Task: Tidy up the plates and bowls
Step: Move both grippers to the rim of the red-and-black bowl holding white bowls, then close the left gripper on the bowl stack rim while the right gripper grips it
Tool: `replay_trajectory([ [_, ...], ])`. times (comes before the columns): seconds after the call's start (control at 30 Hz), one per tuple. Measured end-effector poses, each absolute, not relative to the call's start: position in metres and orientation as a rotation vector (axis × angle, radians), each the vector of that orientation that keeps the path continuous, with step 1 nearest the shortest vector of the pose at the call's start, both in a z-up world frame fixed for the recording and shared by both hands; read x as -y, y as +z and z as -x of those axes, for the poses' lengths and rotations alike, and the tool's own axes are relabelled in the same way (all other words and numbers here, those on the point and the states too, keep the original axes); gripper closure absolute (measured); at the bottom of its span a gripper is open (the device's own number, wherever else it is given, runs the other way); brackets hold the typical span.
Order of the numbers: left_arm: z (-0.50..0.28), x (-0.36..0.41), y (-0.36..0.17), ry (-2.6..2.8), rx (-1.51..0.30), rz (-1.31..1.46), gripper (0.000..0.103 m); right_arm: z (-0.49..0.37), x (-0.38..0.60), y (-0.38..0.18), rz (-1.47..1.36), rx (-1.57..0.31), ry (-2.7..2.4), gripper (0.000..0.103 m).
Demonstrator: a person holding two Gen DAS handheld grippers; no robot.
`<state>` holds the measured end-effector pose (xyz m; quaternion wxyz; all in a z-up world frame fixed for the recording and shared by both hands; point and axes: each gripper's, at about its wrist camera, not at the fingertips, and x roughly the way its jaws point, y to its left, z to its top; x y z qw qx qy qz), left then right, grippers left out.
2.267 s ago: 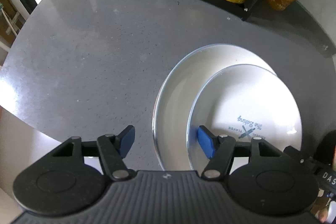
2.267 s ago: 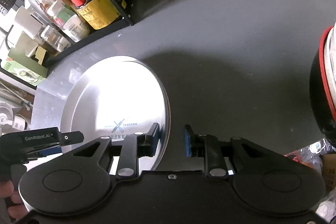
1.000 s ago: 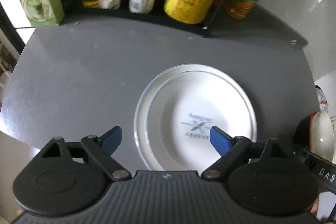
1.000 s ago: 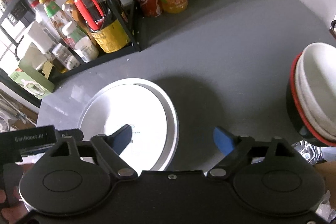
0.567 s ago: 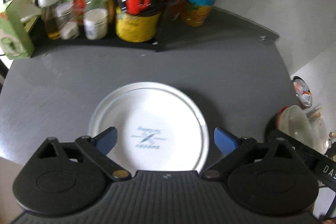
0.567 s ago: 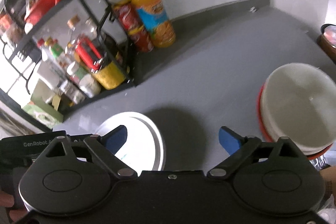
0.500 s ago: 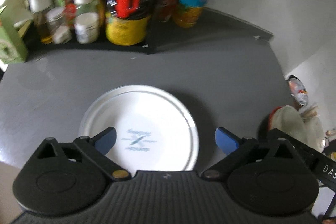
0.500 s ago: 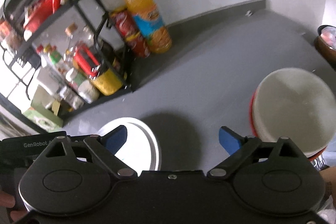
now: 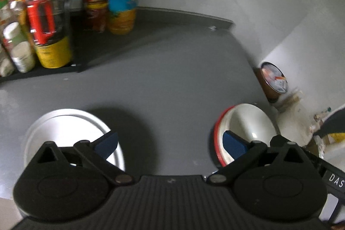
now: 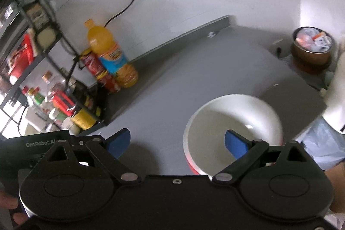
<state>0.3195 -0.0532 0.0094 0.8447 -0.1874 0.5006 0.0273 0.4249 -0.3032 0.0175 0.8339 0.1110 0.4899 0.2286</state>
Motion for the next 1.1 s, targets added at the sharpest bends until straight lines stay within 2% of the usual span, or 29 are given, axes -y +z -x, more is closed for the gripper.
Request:
replay_trajectory([
  [0.43, -0.348, 0.116, -0.008, 0.025, -1.133, 0.37, 0.001, -0.449, 0.363, -0.007, -0.268, -1.098, 0.423, 0.005],
  [0.87, -0.37, 0.147, -0.044, 0.081, -1.177, 0.425, 0.002, -0.475, 0.396, -0.056, -0.304, -1.245, 0.412, 0.005],
  [0.97, -0.375, 0.155, -0.053, 0.094, -1.186, 0.438, 0.002, -0.48, 0.4, -0.067, -0.31, -1.269, 0.415, 0.006],
  [1.1, -0.379, 0.159, -0.069, 0.115, -1.208, 0.478, 0.003, -0.486, 0.401, -0.08, -0.306, -1.3, 0.432, 0.013],
])
